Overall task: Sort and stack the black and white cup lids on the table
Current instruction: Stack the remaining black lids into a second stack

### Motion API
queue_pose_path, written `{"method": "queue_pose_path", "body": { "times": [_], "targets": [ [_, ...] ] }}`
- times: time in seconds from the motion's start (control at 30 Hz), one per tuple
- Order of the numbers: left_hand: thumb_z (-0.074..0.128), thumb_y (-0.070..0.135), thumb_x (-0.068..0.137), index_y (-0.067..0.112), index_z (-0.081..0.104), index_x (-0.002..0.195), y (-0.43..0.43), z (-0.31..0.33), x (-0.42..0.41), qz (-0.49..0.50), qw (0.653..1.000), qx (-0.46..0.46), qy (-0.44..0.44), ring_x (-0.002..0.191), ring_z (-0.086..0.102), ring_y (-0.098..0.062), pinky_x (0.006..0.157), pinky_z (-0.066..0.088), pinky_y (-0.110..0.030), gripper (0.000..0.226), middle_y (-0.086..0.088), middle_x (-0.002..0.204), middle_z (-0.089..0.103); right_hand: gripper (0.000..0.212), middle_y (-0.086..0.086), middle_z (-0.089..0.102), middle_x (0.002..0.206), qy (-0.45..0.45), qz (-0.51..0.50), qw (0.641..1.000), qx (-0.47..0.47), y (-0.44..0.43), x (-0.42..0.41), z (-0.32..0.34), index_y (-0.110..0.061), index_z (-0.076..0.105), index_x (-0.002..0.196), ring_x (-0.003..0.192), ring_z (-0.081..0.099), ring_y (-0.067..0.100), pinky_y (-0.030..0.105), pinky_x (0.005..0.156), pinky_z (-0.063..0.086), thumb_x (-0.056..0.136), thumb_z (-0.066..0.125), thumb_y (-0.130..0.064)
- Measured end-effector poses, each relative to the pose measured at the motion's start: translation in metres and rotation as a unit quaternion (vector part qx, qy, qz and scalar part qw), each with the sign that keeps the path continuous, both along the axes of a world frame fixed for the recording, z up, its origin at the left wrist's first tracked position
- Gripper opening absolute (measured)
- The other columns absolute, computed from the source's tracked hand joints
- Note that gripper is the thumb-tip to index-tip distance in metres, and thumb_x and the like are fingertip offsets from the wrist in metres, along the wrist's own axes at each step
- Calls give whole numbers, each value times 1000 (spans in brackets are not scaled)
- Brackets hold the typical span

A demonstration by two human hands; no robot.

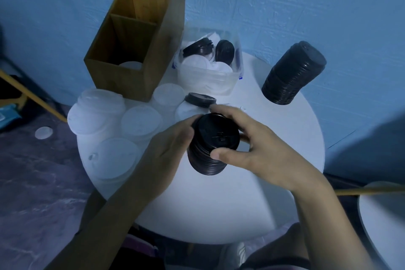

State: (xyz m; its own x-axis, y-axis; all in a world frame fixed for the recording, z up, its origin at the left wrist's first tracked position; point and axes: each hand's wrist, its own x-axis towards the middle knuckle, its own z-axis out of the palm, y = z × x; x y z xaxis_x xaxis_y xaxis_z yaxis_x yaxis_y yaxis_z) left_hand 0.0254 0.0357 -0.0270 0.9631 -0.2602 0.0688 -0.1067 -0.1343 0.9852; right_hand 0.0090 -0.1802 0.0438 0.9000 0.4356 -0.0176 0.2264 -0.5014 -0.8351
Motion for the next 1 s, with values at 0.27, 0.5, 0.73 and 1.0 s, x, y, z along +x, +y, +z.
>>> {"method": "queue_pose_path", "body": {
  "times": [0.27,0.5,0.73,1.0],
  "targets": [
    [34,19,105,23,58,138,-23,13,-19,48,992,-68,-93,131,58,-16,109,46,-35,41,8,134,66,68,-17,67,128,17,-55,991,120,-1,-7,-23,-30,54,135,125,60,7,21,106,43,79,86,-12],
    [30,12,105,13,59,131,-33,5,-19,80,989,-85,-94,123,62,-20,100,49,-26,39,5,124,69,64,-21,71,121,16,-94,973,210,8,-15,-40,-32,49,139,117,64,0,13,95,47,83,75,-15],
    [30,18,104,16,58,128,-31,2,-21,87,990,-69,-83,116,63,-11,94,46,-16,37,13,115,68,63,-15,71,123,15,-88,974,206,7,-15,-46,-31,49,141,119,64,4,14,97,46,86,74,-16],
    [50,51,95,44,45,138,-20,3,-23,1,998,9,-63,125,60,-10,102,51,-33,44,20,130,62,60,-20,68,128,42,-68,973,215,3,-19,-48,-33,41,144,124,61,2,15,100,45,91,63,-15]
  ]
}}
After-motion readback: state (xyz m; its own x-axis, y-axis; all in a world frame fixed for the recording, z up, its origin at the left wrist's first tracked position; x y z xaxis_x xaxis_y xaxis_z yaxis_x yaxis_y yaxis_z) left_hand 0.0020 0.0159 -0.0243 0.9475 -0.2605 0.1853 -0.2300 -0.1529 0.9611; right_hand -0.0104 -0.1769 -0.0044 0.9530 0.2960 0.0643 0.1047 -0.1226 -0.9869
